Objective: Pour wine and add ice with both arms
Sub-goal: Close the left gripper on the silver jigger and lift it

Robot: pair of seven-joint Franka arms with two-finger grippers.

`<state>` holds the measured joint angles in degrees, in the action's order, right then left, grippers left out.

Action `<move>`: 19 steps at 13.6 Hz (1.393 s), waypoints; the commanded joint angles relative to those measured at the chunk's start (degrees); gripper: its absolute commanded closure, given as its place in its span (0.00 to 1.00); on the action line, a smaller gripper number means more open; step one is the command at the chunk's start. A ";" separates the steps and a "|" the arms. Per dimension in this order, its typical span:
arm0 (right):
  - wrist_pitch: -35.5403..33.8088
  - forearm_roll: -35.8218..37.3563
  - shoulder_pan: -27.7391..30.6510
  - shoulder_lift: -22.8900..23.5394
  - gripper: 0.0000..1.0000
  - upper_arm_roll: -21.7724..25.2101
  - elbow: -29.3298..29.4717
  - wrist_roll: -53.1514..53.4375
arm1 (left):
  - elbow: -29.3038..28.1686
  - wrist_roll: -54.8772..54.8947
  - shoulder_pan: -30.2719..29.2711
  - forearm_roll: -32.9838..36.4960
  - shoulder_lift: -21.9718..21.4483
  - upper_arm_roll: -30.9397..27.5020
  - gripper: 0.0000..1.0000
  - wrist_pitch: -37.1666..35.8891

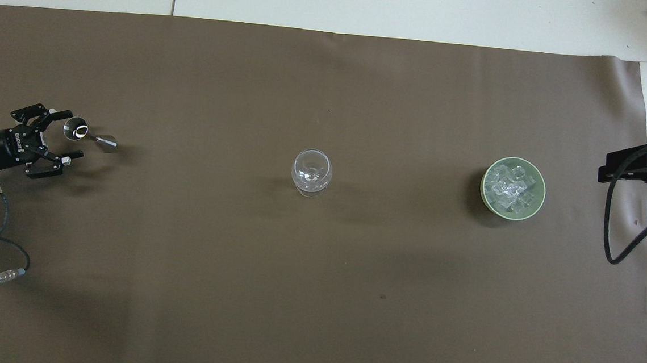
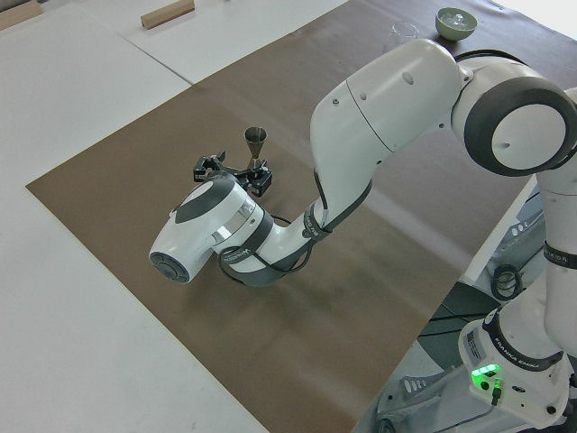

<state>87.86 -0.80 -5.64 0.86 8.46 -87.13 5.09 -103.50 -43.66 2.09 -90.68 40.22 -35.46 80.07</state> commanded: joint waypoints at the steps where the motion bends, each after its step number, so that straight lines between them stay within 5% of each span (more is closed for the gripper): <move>1: -0.40 -0.26 0.45 -0.95 0.00 -0.11 -0.85 -1.04 | -1.71 0.95 0.54 -2.05 0.03 0.57 0.00 -1.15; 4: -0.32 -0.26 0.45 -0.95 0.00 -0.11 -0.85 -1.04 | -1.97 2.88 0.81 -1.87 0.03 0.57 0.02 -1.15; 6: -0.32 -0.26 0.45 -0.95 0.00 -0.11 -0.85 -1.04 | -1.88 2.88 0.81 -1.69 0.03 1.27 0.13 -1.23; 12: -0.32 -0.26 0.45 -0.95 0.00 -0.11 -0.85 -1.04 | -1.71 3.50 0.81 -1.25 0.03 1.36 0.25 -1.41; 19: -0.32 -0.26 0.45 -0.95 0.00 -0.11 -0.85 -1.04 | -1.62 3.50 0.54 -0.20 0.03 1.28 0.68 -0.88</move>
<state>87.86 -0.80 -5.64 0.86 8.46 -87.13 5.09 -104.42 -41.08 2.54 -91.22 40.37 -33.80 79.60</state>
